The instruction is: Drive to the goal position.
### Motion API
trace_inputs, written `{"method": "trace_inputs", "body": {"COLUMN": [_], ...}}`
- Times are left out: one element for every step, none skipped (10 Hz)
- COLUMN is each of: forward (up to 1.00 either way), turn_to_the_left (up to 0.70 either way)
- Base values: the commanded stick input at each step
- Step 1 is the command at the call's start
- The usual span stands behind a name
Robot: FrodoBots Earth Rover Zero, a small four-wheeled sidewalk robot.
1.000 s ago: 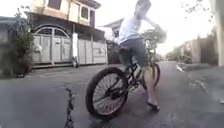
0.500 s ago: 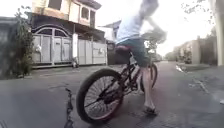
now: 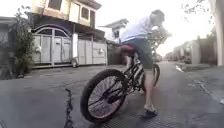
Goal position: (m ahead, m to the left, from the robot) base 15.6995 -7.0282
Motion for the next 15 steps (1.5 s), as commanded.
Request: {"method": "trace_inputs", "body": {"forward": [0.00, 0.00, 0.00, 0.00, 0.00, 0.00, 0.00, 0.00, 0.00, 0.00, 0.01, 1.00, 1.00, 1.00, 1.00], "turn_to_the_left": [-1.00, -1.00, -1.00, -1.00, -1.00, -1.00, -1.00, -1.00, -1.00, -1.00, -0.99, -0.38, -0.38, -0.38, -0.38]}}
